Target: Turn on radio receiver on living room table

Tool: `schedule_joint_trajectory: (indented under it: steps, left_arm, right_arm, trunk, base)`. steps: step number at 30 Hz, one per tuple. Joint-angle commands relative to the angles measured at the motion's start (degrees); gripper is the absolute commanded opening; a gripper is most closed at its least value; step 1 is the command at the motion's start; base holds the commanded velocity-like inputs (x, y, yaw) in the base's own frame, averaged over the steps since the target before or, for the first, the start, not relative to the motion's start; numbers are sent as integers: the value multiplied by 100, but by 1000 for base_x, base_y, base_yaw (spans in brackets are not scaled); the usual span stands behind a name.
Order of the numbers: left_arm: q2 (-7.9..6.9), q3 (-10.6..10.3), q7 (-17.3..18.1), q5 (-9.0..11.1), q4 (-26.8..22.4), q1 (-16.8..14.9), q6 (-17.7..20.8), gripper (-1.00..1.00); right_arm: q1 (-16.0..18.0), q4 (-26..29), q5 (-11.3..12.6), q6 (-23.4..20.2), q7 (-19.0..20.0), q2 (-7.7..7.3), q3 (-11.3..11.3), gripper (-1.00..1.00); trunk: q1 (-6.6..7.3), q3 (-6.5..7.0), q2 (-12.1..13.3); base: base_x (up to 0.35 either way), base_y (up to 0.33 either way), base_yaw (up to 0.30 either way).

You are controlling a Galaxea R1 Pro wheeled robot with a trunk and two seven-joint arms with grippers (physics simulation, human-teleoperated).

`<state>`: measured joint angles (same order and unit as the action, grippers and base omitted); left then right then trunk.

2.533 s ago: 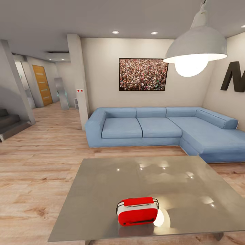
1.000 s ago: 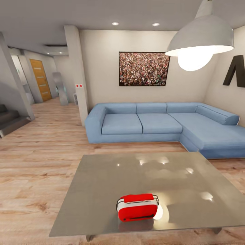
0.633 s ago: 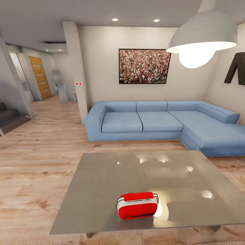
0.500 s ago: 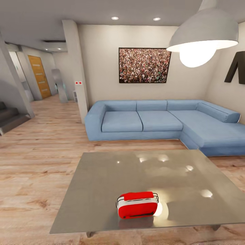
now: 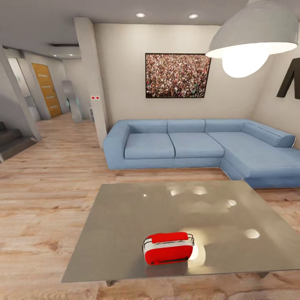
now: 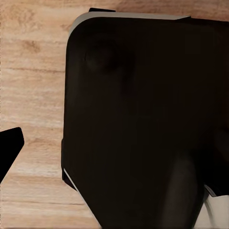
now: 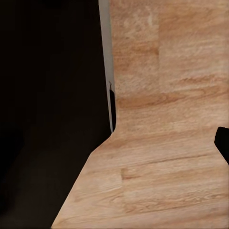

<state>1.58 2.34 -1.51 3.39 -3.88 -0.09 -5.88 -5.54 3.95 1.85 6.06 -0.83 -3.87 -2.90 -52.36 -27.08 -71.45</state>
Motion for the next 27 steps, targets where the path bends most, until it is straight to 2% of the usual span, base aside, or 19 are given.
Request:
schedule_joint_trajectory:
  steps: [1,27]
  left_arm:
    - [-2,-1,-3,-1,0,0,0,100]
    - [-9,-3,-3,7,1,0,-18,100]
  right_arm:
    - [0,0,0,0,4,0,0,100]
    - [0,9,0,0,48,-9,0,100]
  trunk:
    - [0,-10,0]
    - [0,-252,0]
  base:
    - [0,0,0]
    - [0,0,0]
